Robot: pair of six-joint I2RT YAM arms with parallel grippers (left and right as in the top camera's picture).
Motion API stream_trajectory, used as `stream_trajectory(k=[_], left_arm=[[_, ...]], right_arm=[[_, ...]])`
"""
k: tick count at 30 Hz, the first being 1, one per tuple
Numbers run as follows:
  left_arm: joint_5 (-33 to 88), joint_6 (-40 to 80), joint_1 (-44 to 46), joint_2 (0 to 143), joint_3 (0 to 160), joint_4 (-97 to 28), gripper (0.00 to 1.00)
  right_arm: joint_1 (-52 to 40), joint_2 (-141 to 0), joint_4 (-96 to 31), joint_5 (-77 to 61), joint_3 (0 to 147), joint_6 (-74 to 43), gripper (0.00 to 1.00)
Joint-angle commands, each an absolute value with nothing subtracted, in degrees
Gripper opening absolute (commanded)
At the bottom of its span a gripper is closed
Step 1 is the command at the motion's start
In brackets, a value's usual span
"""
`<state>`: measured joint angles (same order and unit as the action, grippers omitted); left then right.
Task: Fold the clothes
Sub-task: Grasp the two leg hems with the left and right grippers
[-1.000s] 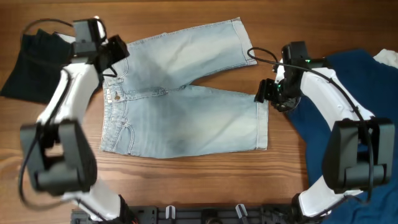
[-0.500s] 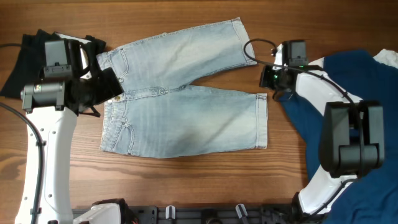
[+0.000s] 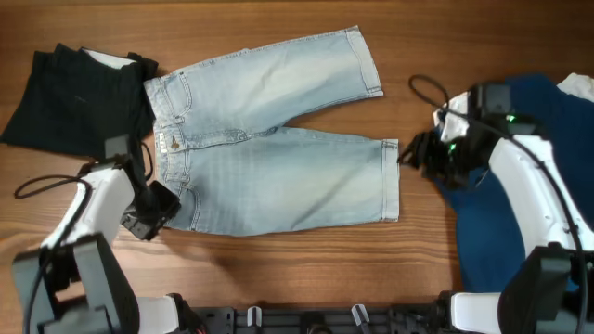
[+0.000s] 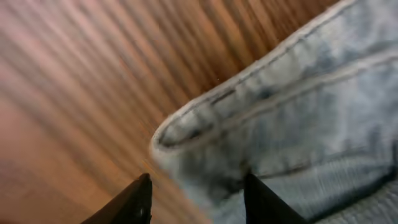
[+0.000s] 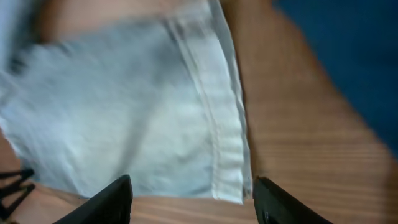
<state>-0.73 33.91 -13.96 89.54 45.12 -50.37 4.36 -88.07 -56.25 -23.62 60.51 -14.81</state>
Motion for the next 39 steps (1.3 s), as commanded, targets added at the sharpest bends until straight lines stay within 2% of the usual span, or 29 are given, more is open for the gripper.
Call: stream_trajectory(k=[1, 4, 5, 9, 10, 12, 14, 18, 20, 21, 23, 24, 25, 26, 27, 28, 32, 36, 39], left_arm=[[1.1, 35.2, -14.3, 94.0, 43.7, -47.0, 0.37], [2.3, 35.2, -14.3, 96.0, 43.7, -46.7, 0.07], [2.5, 35.2, -14.3, 96.0, 43.7, -46.7, 0.04], [2.5, 35.2, -14.3, 96.0, 43.7, -46.9, 0.04], [2.6, 35.2, -14.3, 96.0, 43.7, -46.9, 0.04], [2.5, 35.2, -14.3, 96.0, 43.7, -47.0, 0.04], [2.5, 35.1, -14.3, 96.0, 43.7, -47.1, 0.04], [2.5, 35.0, -14.3, 96.0, 43.7, -47.4, 0.04], [2.5, 35.0, -14.3, 96.0, 43.7, -47.1, 0.04], [2.5, 35.0, -14.3, 96.0, 43.7, -47.0, 0.04], [2.5, 35.0, -14.3, 96.0, 43.7, -47.0, 0.04], [2.5, 35.0, -14.3, 96.0, 43.7, -47.1, 0.04], [2.5, 35.0, -14.3, 96.0, 43.7, -47.1, 0.04], [2.5, 35.0, -14.3, 96.0, 43.7, -47.1, 0.04], [2.5, 35.0, -14.3, 96.0, 43.7, -47.1, 0.04], [2.5, 35.0, -14.3, 96.0, 43.8, -47.1, 0.04], [2.5, 35.0, -14.3, 95.9, 44.0, -47.1, 0.04], [2.5, 35.0, -14.3, 95.9, 44.0, -47.1, 0.04], [2.5, 35.0, -14.3, 95.9, 44.0, -47.1, 0.04]], right_arm=[[3.0, -88.7, -53.7, -26.5, 51.8, -15.0, 0.65], [1.7, -88.7, -47.7, -29.7, 43.8, -16.2, 0.67], [1.3, -88.7, -46.6, -30.0, 41.4, -17.4, 0.67], [-0.4, -88.7, -44.2, -30.1, 35.1, -18.2, 0.64], [-0.5, -88.7, -42.6, -30.8, 34.4, -18.2, 0.59], [-0.5, -88.7, -38.9, -31.1, 34.2, -18.2, 0.54], [-0.5, -88.7, -35.2, -30.5, 34.2, -20.3, 0.53], [-0.5, -88.7, -36.8, -23.8, 34.3, -28.4, 0.54], [-0.5, -88.7, -36.1, -23.7, 34.3, -28.6, 0.49], [-0.5, -88.7, -36.0, -22.4, 34.3, -29.0, 0.4], [-0.5, -88.7, -35.8, -20.5, 34.3, -30.5, 0.33], [-0.5, -88.7, -35.7, -20.3, 34.3, -31.0, 0.21], [-0.5, -88.7, -35.8, -20.1, 34.3, -31.6, 0.17], [-0.5, -88.6, -35.8, -19.1, 34.3, -31.8, 0.24], [-0.3, -88.5, -36.1, -19.0, 34.6, -32.1, 0.39], [-0.3, -88.2, -36.8, -18.6, 35.0, -32.1, 0.45], [1.4, -86.3, -39.0, -11.4, 36.8, -32.7, 0.55], [3.4, -86.3, -38.4, -13.7, 36.8, -26.2, 0.56], [3.3, -86.4, -34.4, -26.5, 36.3, -14.5, 0.49]])
